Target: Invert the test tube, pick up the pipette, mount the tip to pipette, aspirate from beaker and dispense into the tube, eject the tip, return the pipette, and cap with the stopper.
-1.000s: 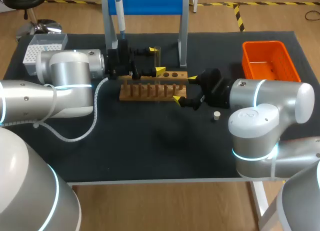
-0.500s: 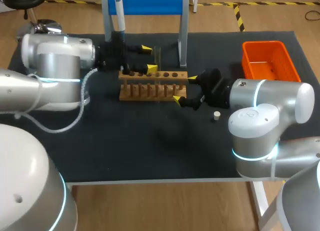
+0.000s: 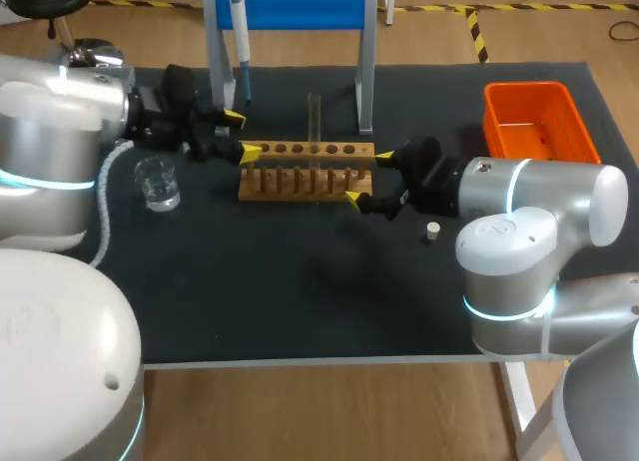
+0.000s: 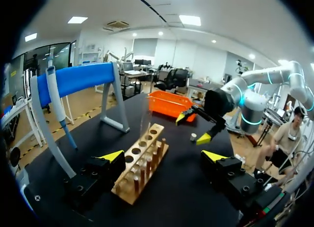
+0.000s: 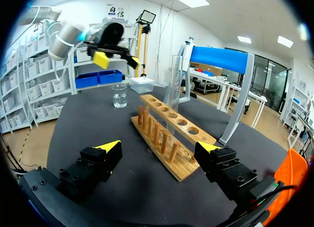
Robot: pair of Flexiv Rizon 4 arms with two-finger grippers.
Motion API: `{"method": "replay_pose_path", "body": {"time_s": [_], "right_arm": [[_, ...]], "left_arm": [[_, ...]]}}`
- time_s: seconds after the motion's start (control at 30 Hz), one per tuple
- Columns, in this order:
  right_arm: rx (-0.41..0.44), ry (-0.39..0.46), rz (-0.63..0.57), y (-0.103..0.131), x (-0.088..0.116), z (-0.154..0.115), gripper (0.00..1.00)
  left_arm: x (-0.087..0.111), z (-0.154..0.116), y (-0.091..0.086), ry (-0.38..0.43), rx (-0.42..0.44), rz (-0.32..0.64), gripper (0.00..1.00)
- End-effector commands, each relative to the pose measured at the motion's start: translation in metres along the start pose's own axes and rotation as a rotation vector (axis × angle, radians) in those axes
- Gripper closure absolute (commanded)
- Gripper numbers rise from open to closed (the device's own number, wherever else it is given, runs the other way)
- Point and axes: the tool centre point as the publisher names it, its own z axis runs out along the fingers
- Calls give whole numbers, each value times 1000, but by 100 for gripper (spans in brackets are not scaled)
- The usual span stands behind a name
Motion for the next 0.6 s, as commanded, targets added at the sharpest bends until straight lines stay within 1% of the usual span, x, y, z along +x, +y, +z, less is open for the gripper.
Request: {"method": "replay_pose_path", "body": {"time_s": [0.03, 0.47, 0.53, 0.6], "right_arm": [[1, 3, 0, 0, 0, -1, 0], [1, 3, 0, 0, 0, -1, 0], [1, 3, 0, 0, 0, -1, 0], [1, 3, 0, 0, 0, -1, 0]], "left_arm": [[24, -32, -4, -55, -18, -2, 0], [24, -32, -4, -55, -18, -2, 0], [15, -43, 7, -92, -15, -37, 0], [6, -59, 18, -175, -48, -75, 0]]}}
